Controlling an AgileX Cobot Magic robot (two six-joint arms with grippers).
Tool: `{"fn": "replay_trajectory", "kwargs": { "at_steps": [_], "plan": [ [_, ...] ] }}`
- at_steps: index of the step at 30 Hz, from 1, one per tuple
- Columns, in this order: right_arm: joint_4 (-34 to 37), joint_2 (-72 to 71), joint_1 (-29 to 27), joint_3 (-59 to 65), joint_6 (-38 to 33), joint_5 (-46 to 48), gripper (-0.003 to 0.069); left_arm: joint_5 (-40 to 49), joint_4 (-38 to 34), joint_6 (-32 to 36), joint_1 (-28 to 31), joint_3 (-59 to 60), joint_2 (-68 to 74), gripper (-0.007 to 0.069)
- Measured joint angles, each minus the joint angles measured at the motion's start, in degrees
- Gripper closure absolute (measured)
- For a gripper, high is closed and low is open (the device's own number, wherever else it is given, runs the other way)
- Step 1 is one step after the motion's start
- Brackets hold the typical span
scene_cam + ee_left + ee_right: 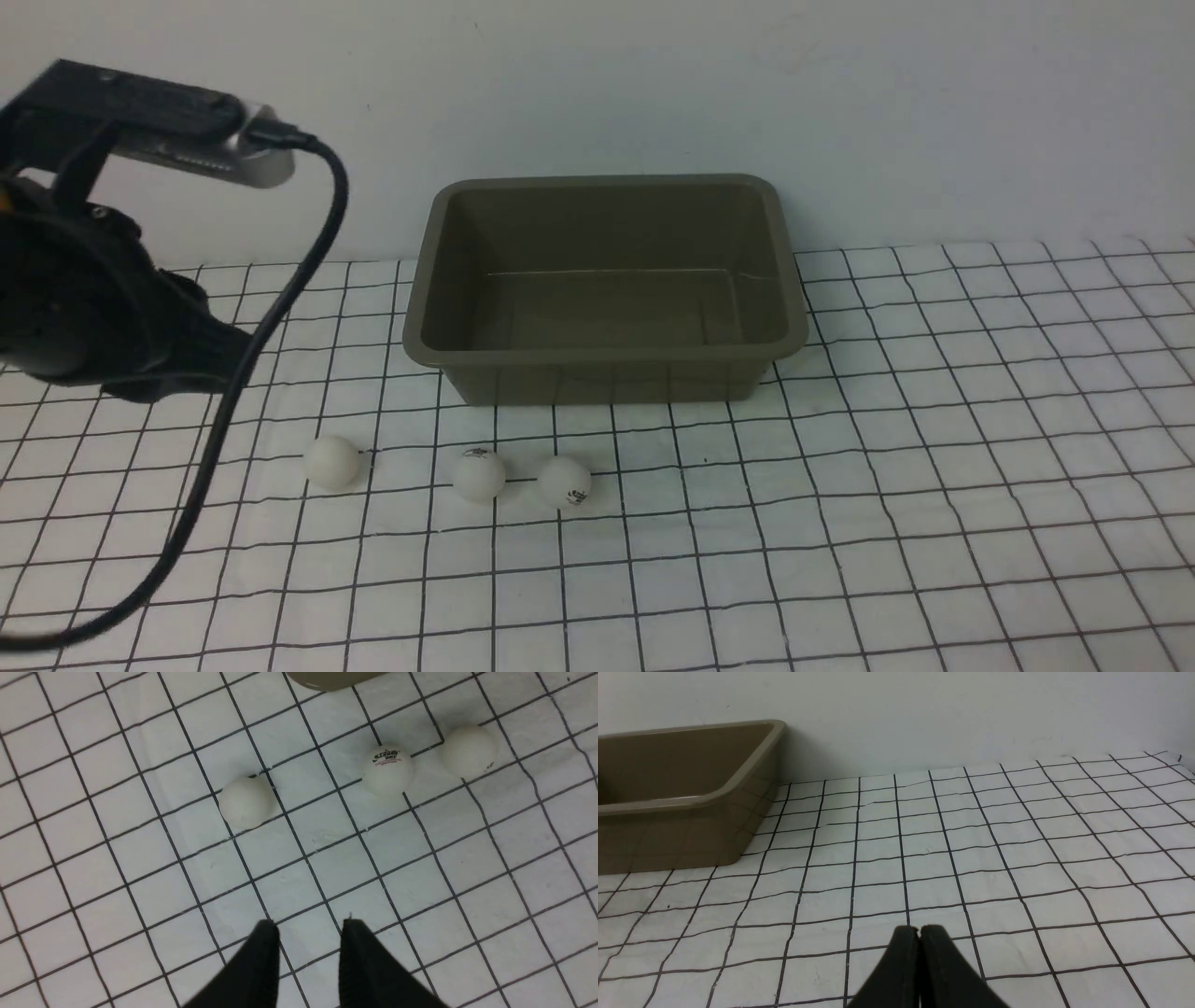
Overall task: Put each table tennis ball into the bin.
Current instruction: Use the left arm to clamp the table tennis ball closest to it
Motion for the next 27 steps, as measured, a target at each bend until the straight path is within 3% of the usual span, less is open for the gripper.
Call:
{"fn": "replay_trajectory", "kwargs": {
  "at_steps": [7, 13, 27],
  "plan": [
    [0.00, 0.00, 0.00, 0.00, 0.00, 0.00, 0.0676, -3.09, 0.67, 1.53, 0.00, -1.86, 9.16, 0.0300],
    [0.00, 0.00, 0.00, 0.00, 0.00, 0.00, 0.0676, -8.00, 1.73, 2.61, 0.00, -1.91, 14.21, 0.0216],
    [0.00, 0.00, 0.00, 0.00, 0.00, 0.00, 0.0676, -15.01, 5.50, 2.60, 0.00, -1.91, 23.77, 0.0163]
  ]
}}
